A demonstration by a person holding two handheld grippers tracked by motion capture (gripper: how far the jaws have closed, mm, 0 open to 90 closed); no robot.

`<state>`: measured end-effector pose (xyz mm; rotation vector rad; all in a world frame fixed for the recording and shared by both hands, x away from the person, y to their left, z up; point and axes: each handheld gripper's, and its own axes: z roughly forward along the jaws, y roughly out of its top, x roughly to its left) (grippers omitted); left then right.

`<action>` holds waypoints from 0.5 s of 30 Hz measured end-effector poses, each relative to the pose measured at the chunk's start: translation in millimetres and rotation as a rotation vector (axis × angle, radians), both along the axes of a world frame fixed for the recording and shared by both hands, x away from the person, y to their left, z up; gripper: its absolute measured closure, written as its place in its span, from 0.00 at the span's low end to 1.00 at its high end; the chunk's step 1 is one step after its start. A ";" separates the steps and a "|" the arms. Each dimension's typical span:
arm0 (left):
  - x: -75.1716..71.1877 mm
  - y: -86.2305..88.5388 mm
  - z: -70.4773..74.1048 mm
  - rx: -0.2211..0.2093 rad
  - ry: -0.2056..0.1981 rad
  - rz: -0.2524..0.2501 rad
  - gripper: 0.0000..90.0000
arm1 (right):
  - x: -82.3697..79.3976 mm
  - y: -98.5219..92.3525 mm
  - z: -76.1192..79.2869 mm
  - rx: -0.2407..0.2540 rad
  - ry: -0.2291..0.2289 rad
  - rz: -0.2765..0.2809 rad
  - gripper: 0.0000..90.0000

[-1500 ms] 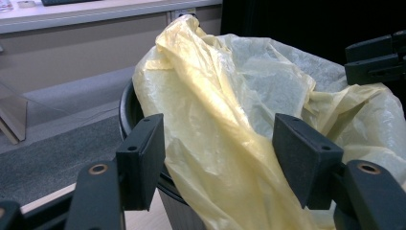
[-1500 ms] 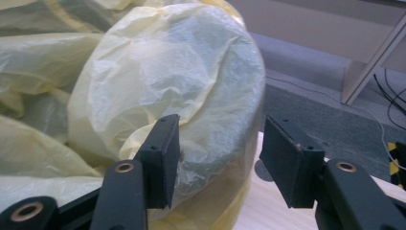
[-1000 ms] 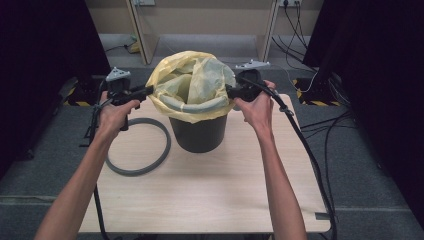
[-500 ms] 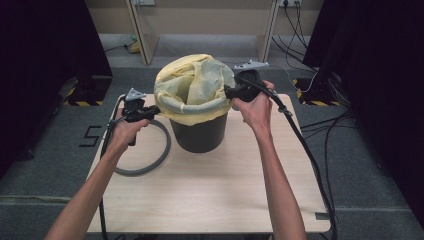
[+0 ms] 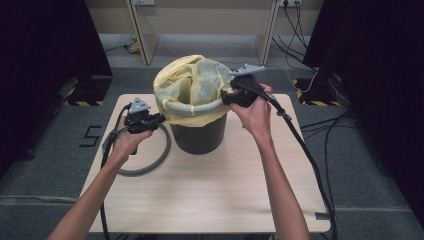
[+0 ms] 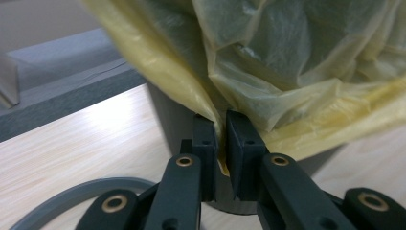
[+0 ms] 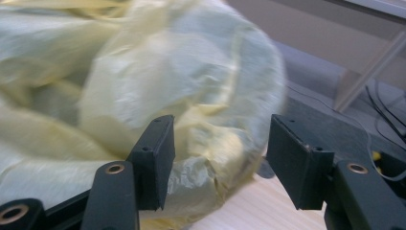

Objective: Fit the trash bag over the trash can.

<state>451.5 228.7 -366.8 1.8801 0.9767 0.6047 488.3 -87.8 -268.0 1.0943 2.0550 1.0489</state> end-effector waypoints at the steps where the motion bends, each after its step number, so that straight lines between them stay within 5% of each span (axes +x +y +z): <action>1: -3.0 -3.1 -0.4 0.007 -0.007 -0.006 0.91 | 2.4 -2.1 0.9 0.001 -0.001 -0.016 0.48; 4: -8.5 -9.7 -1.2 0.009 -0.018 -0.019 0.90 | 0.2 -2.7 4.1 0.027 -0.013 -0.012 0.47; 11: -20.2 -24.1 -1.6 0.001 -0.034 -0.048 0.88 | -18.3 23.4 -0.5 0.052 0.004 0.113 0.47; 15: -27.0 -30.4 -2.3 0.002 -0.041 -0.067 0.86 | -18.6 31.8 -4.7 0.005 0.011 0.119 0.48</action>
